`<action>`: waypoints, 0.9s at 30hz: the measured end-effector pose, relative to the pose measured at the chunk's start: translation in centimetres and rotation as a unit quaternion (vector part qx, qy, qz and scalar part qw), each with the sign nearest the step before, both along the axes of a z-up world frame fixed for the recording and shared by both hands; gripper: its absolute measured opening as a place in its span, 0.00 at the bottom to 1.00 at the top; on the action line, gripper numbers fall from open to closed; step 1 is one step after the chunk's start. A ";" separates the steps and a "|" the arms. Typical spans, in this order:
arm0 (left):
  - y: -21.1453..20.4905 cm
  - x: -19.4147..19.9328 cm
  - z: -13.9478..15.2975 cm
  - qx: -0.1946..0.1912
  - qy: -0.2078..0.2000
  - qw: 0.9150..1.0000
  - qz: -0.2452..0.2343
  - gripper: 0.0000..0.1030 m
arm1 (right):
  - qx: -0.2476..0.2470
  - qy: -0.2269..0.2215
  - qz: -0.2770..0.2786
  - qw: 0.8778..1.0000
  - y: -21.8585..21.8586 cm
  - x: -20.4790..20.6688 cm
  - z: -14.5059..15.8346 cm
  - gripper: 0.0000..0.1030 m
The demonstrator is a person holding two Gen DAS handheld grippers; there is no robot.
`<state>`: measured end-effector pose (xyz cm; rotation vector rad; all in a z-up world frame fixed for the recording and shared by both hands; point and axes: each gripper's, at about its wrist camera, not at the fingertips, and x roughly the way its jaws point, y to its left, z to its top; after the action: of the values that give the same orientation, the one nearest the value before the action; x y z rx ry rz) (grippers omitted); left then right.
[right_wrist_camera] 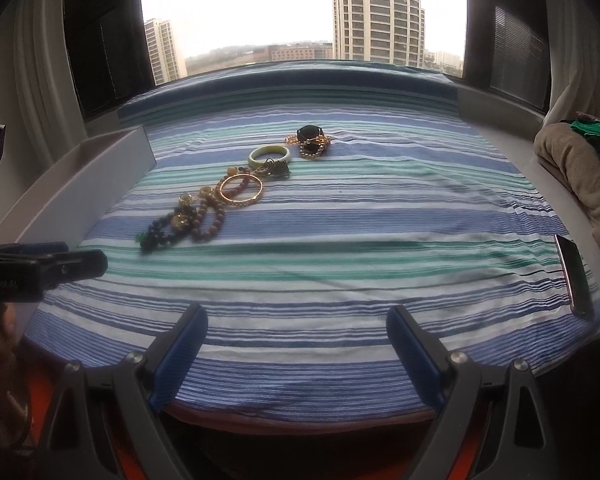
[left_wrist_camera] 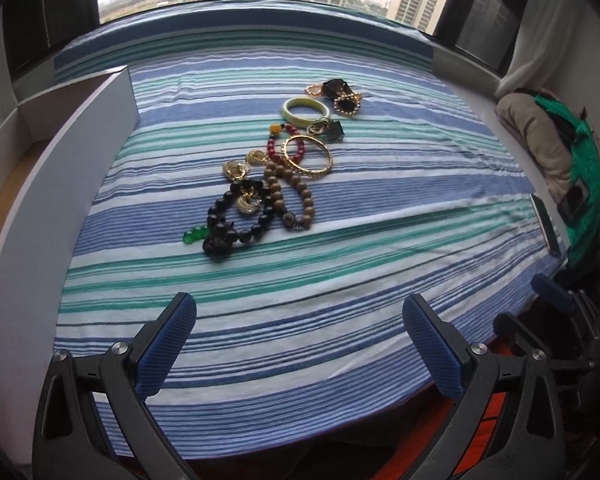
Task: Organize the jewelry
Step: 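Reach the left tool to the wooden bead bracelet and grasp it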
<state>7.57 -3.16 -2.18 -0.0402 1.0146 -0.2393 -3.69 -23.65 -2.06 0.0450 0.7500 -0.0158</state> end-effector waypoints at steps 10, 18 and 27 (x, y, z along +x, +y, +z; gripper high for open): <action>-2.4 10.5 -7.0 -0.021 0.122 0.992 0.001 0.51 | 0.018 -0.001 -0.006 1.000 -1.2 -0.9 -0.5 0.90; -1.8 12.9 -7.8 -0.047 0.147 0.988 0.029 0.23 | 0.030 0.000 -0.024 0.999 -2.9 -1.3 -1.0 0.90; -1.0 13.2 -7.0 -0.044 0.150 0.987 0.038 0.31 | 0.036 0.003 -0.023 0.999 -3.1 -1.4 -1.5 0.90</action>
<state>20.80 -4.20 -9.19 -0.1992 1.2989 -0.2111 -5.06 -26.70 -3.55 0.1304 0.7562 -0.0325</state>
